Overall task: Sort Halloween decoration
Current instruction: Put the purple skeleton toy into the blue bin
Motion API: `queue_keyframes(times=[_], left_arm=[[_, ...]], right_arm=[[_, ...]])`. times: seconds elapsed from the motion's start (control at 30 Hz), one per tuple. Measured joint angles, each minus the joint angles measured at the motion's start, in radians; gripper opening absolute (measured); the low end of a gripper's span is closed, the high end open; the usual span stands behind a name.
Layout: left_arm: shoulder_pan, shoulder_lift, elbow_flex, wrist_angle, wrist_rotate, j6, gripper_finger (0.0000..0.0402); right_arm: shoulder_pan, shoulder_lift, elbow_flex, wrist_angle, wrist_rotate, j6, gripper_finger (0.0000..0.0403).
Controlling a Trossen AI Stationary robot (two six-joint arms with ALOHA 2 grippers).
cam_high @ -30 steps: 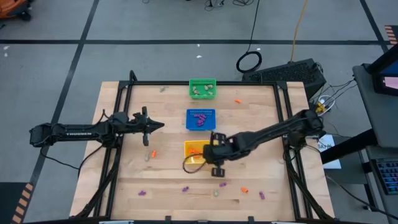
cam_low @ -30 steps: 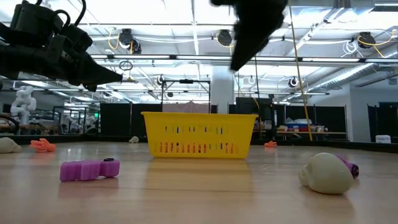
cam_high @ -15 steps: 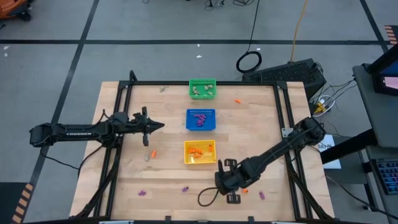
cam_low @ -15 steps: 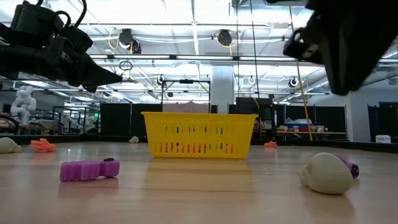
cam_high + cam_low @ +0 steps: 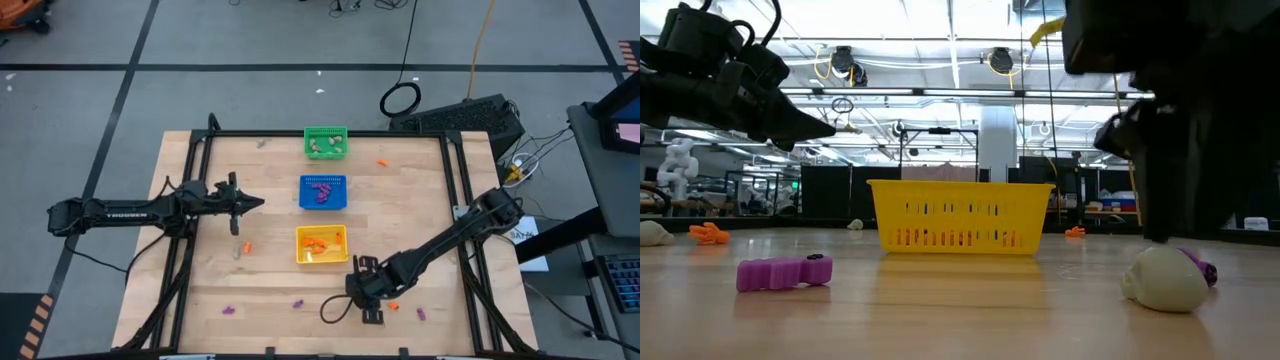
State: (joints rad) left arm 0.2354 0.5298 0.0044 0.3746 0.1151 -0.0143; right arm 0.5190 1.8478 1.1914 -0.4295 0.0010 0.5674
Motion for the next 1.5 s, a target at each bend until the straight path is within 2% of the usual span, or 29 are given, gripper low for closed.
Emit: queue_keyframes(times=[0.3,0.57,0.73,0.9,1.03,1.2,1.5], left_arm=[[0.000,0.000,0.000,0.000,0.000,-0.003,0.0001],[0.000,0.000,0.000,0.000,0.000,-0.006,0.0001],[0.000,0.000,0.000,0.000,0.000,-0.007,0.0001],[0.000,0.000,0.000,-0.006,0.000,-0.007,0.0001],[0.000,0.000,0.000,-0.016,0.000,-0.008,0.0001],[0.000,0.000,0.000,-0.018,-0.049,-0.034,0.0001],[0.000,0.004,0.000,-0.030,-0.055,-0.059,0.0001]], right_arm=[[0.000,0.072,-0.002,0.052,0.005,-0.001,0.0112],[-0.004,0.053,-0.005,0.032,-0.010,-0.031,0.0014],[-0.014,-0.002,0.027,0.007,-0.044,-0.048,0.0016],[-0.066,-0.075,0.093,-0.038,-0.027,-0.097,0.0006],[-0.145,-0.132,0.135,-0.076,0.052,-0.139,0.0005],[-0.308,-0.149,0.158,-0.113,0.153,-0.169,0.0007],[-0.626,-0.057,0.161,-0.075,0.091,-0.362,0.0008]])
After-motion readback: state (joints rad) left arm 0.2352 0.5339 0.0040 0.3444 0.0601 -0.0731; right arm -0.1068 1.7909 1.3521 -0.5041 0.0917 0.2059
